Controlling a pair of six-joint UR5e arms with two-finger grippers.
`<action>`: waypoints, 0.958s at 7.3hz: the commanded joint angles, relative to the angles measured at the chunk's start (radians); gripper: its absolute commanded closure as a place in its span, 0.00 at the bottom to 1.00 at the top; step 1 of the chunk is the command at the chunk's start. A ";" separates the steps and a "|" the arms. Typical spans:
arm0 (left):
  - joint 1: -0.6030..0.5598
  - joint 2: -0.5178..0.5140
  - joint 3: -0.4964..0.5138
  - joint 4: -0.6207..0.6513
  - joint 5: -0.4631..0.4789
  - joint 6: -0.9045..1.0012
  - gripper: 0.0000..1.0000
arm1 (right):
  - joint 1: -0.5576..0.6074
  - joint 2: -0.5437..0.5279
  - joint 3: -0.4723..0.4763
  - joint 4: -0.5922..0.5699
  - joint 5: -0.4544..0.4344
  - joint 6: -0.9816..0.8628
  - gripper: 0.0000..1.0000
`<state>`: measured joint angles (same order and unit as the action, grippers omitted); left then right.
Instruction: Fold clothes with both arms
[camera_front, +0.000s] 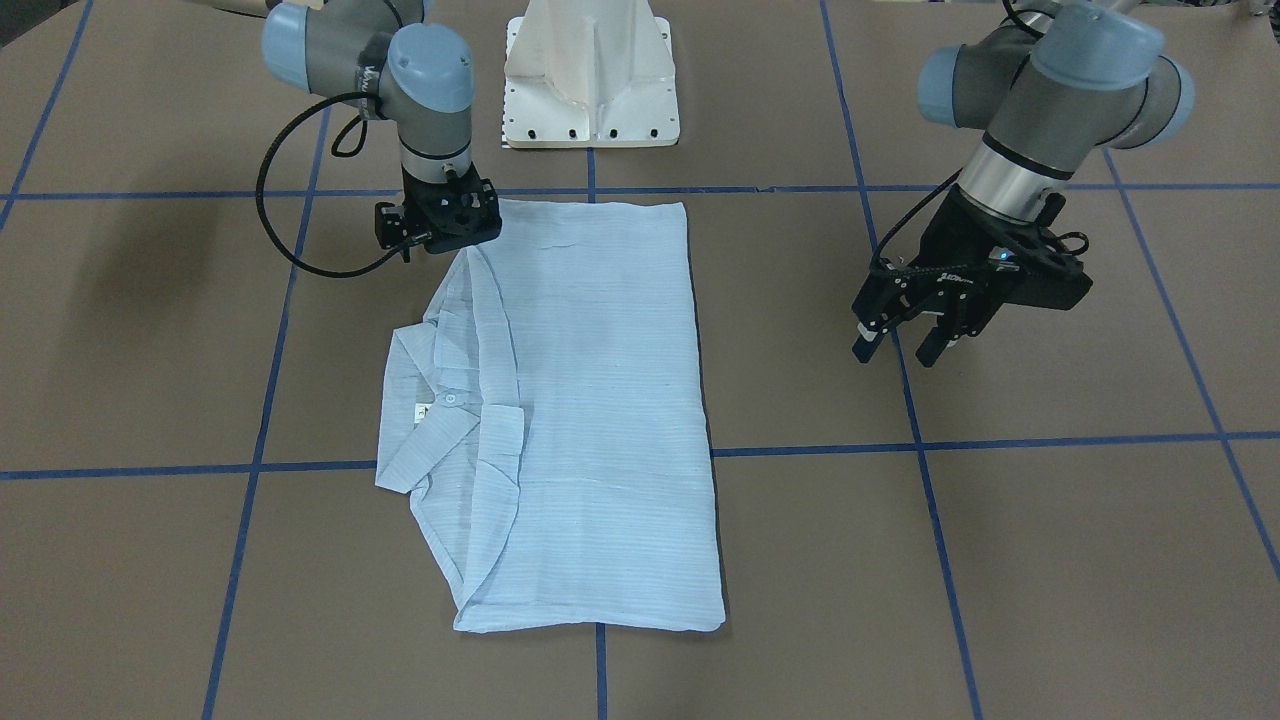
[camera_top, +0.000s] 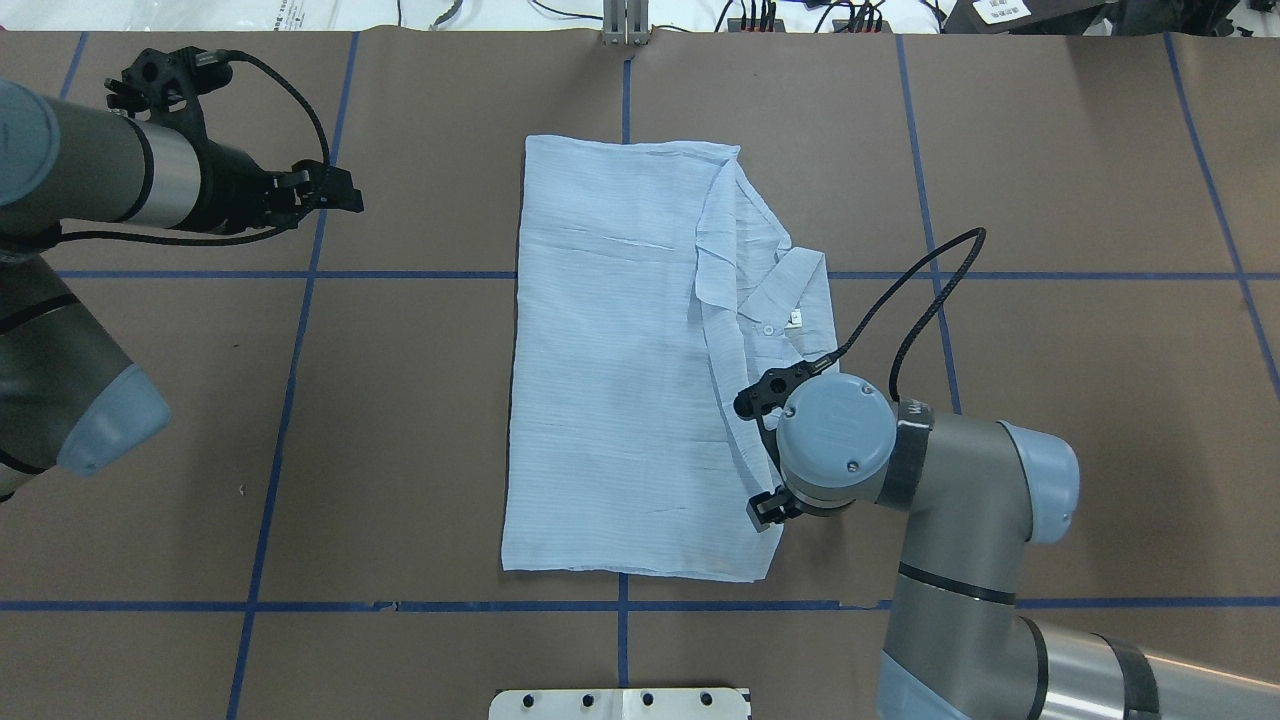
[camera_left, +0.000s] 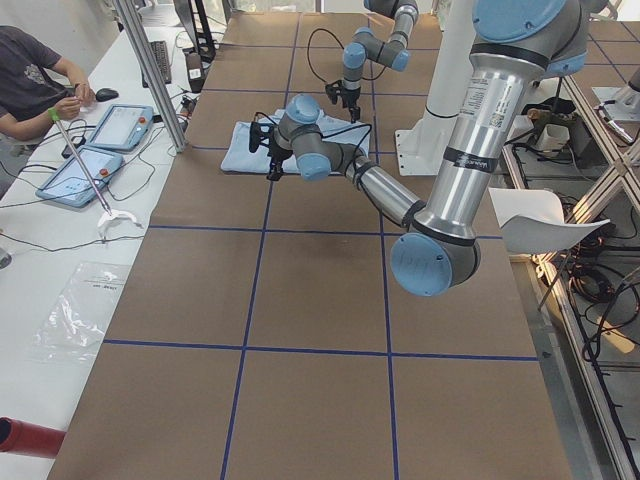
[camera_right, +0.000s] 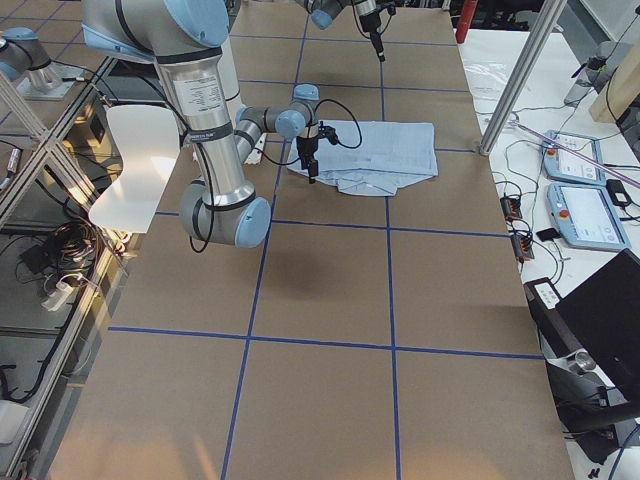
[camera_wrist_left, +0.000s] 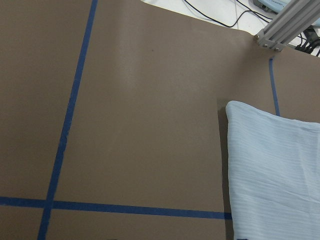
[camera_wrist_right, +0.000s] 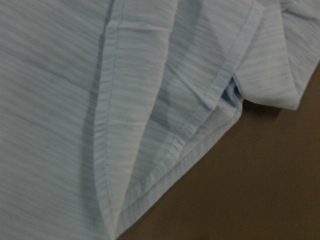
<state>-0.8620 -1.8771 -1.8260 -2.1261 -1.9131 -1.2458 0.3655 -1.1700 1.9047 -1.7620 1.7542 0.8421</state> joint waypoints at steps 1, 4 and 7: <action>0.001 -0.007 0.002 0.000 0.000 -0.007 0.16 | 0.023 -0.034 0.065 -0.094 -0.001 -0.034 0.00; 0.001 -0.008 0.005 0.000 0.000 -0.007 0.16 | 0.030 0.010 0.085 -0.146 -0.010 -0.031 0.00; 0.003 -0.005 0.008 0.000 0.000 -0.007 0.16 | 0.043 0.133 -0.025 -0.132 -0.033 -0.018 0.00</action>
<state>-0.8600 -1.8830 -1.8206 -2.1261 -1.9129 -1.2533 0.4051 -1.0856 1.9353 -1.8991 1.7336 0.8203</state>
